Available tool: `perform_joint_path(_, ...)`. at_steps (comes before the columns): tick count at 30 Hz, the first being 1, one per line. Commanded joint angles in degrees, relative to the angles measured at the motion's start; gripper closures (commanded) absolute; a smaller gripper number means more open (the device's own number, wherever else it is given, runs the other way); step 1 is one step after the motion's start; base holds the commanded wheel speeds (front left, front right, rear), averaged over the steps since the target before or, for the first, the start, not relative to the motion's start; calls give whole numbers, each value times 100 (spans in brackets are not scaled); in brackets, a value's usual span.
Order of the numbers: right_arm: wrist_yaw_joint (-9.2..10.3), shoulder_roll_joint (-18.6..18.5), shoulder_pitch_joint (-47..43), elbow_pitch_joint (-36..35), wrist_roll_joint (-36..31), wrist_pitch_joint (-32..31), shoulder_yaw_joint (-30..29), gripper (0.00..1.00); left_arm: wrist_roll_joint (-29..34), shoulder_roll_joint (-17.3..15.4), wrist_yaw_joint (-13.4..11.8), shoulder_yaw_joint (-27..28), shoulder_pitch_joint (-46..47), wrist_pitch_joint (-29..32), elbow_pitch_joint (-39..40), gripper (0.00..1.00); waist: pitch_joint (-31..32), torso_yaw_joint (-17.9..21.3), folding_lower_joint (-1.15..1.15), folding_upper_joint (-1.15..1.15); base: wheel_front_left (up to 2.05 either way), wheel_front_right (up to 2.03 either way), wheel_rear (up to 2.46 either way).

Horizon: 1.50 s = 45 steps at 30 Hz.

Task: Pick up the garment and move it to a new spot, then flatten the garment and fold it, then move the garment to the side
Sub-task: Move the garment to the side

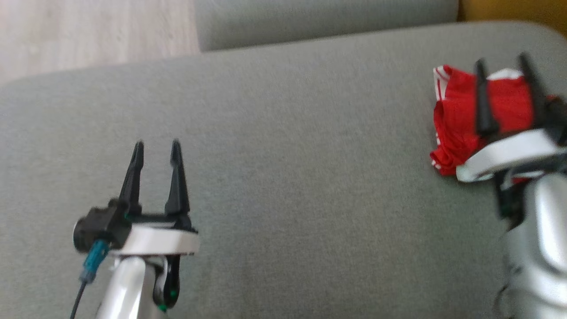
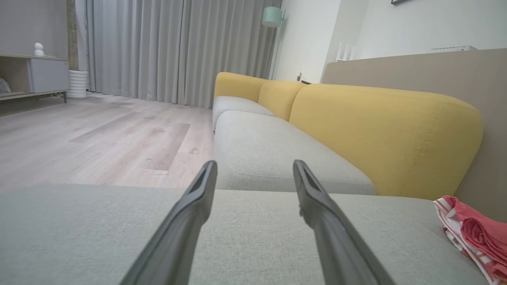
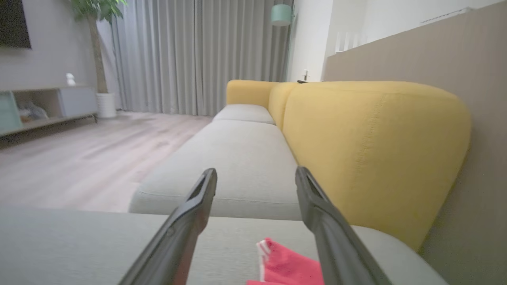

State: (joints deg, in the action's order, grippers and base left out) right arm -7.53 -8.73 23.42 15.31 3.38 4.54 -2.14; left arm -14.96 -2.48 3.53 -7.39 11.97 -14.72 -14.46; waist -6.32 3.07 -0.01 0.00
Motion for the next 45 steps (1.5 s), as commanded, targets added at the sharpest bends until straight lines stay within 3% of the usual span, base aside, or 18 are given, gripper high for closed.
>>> perform_joint_path(1, 4, 117, 23, -241, 59, 104, 92, 0, 69, -53, -20, 223, 75, -28, 177, 0, 319, -158, 1, 0, 0, 0, 0)
perform_joint_path(6, 4, 546, -542, -256, 438, 492, 126, 0, 108, -50, -58, 328, -343, -28, 249, 0, 615, -279, 1, 0, 0, 0, 0)
perform_joint_path(10, 4, 581, -984, -95, 838, 806, 234, 0, 103, -45, -79, 349, -589, -28, 310, 0, 699, -362, 1, 0, 0, 0, 0)
perform_joint_path(12, 4, 582, -1196, -109, 675, 958, 356, 0, 80, -44, -94, 360, -682, -28, 330, 0, 730, -393, 1, 0, 0, 0, 0)
perform_joint_path(20, 4, 584, -1954, -71, 1078, 1043, 382, 0, -86, -41, -192, 195, -954, -28, 399, 0, 807, -429, 1, 0, 0, 0, 0)
perform_joint_path(45, 4, 585, -2099, -70, 600, 1045, 365, 0, -317, -40, -183, 250, -1058, -28, 400, 0, 847, -418, 1, 0, 0, 0, 0)
